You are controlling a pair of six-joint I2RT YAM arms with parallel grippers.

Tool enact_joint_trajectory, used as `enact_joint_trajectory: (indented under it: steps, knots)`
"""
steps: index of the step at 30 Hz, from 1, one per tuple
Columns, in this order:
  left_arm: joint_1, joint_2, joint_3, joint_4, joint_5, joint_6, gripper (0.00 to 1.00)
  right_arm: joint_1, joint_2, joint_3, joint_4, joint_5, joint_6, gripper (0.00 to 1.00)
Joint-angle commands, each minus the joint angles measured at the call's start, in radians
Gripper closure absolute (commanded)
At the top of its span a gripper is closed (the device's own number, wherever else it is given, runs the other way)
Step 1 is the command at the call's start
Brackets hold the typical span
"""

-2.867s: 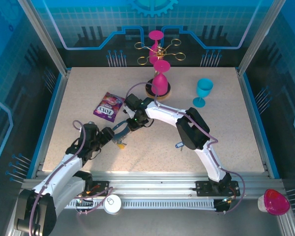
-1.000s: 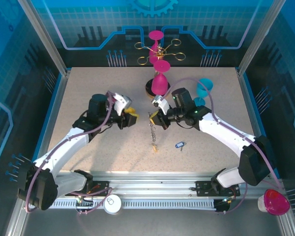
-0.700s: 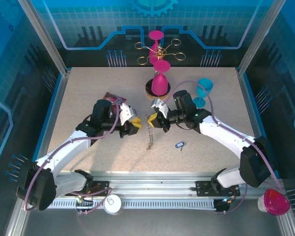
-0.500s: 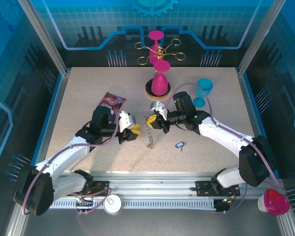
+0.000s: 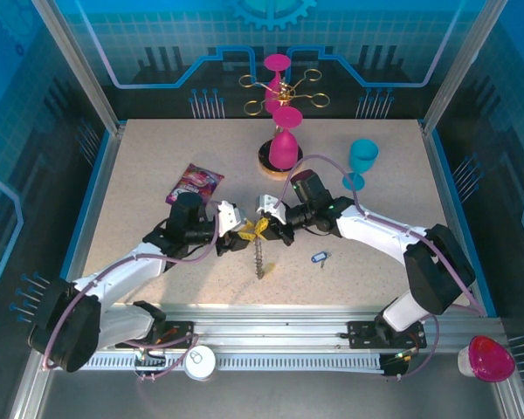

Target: Put the keys on the keyring

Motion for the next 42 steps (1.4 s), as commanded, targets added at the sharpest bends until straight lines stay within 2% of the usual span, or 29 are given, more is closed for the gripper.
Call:
enact_joint_trajectory:
  steps: [1,5,9,20,24,29,34,42]
  knots:
    - [-0.007,0.018,-0.007,0.028,-0.043,0.026,0.65,0.014,0.016,0.034,-0.031,-0.012,-0.058,1.00]
    - [-0.006,0.033,-0.009,0.009,-0.040,0.049,0.57,0.012,0.018,0.035,-0.038,-0.027,-0.072,1.00]
    - [-0.007,0.054,0.008,-0.026,-0.001,0.069,0.56,0.012,0.014,0.030,-0.019,-0.048,-0.071,1.00]
    - [-0.008,0.061,0.022,-0.078,0.067,0.113,0.79,0.013,0.007,0.011,0.063,-0.090,-0.010,1.00]
    - [-0.008,0.053,0.021,-0.076,0.084,0.113,0.87,0.018,0.014,0.003,0.087,-0.061,0.012,1.00]
    - [-0.008,0.035,0.007,-0.058,0.084,0.109,0.84,0.019,0.018,0.000,0.063,-0.020,-0.002,1.00]
    - [-0.008,0.026,0.002,-0.045,0.056,0.107,0.78,0.024,0.020,0.009,0.001,-0.009,-0.051,1.00]
    - [-0.008,0.026,0.006,-0.043,0.006,0.103,0.77,0.027,0.020,0.017,-0.038,-0.011,-0.082,1.00]
